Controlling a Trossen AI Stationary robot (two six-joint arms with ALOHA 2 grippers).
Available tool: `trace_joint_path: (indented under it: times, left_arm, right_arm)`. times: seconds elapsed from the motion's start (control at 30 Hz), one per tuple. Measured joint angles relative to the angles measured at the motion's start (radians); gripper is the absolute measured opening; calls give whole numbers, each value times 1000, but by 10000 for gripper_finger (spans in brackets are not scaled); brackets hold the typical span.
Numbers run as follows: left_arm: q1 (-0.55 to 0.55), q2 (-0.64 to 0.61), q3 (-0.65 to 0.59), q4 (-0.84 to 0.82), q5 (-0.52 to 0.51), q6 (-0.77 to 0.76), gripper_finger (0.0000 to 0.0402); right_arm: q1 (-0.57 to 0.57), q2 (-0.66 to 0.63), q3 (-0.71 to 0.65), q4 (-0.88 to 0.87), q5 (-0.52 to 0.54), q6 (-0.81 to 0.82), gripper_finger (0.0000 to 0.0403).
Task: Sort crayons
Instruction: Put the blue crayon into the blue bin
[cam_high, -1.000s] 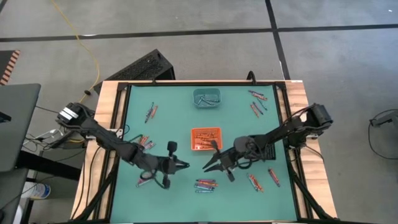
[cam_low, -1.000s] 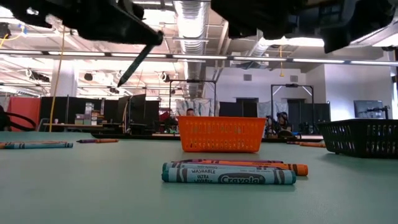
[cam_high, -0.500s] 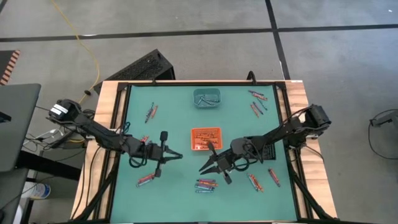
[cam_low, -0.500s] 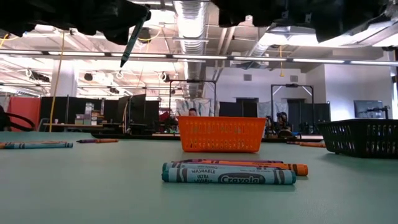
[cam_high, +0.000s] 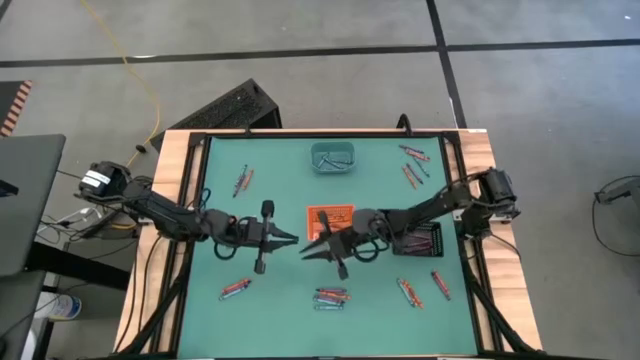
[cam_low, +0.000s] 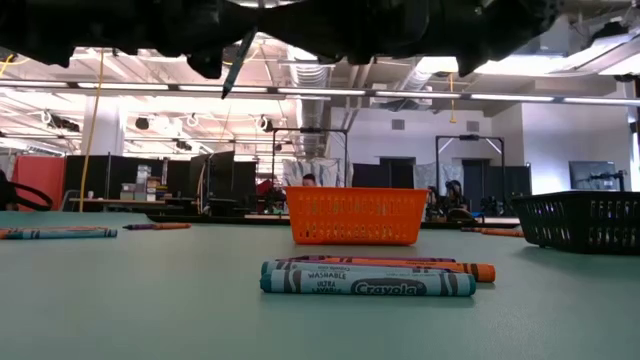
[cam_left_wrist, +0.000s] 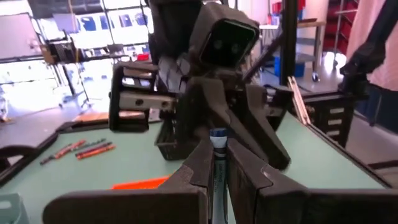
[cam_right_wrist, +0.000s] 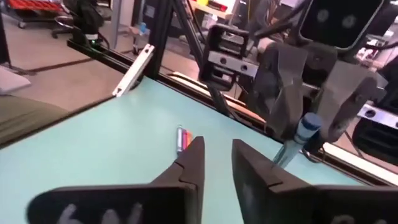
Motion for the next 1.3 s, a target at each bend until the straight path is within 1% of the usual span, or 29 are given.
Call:
trace_joint_path:
  times: [0.13, 0.3, 0.4, 0.5, 0.7, 0.9, 1.07, 1.3]
  left_arm:
    - [12, -1, 0, 22, 0, 0, 14]
    - [13, -2, 0, 53, -1, 7, 14]
    - [13, -2, 0, 59, -1, 1, 14]
    - [13, -1, 0, 65, -3, 5, 14]
    - [20, -1, 0, 108, -38, 50, 14]
    - [63, -1, 0, 130, -40, 85, 14]
    - [109, -1, 0, 153, -32, 79, 14]
    - [136, -1, 0, 200, -28, 81, 14]
  right_arm:
    - [-13, 0, 1, -32, 1, -1, 116]
    - [-29, 0, 0, -71, 86, -7, 168]
    - [-47, 0, -1, -36, 95, 19, 190]
    - [-65, 0, -1, 11, 98, 74, 202]
    - [-75, 0, -1, 52, 98, 93, 202]
    - [-85, 0, -1, 144, 98, 94, 194]
    - [-107, 0, -1, 163, 98, 116, 188]
    - [-137, 0, -1, 170, 98, 138, 174]
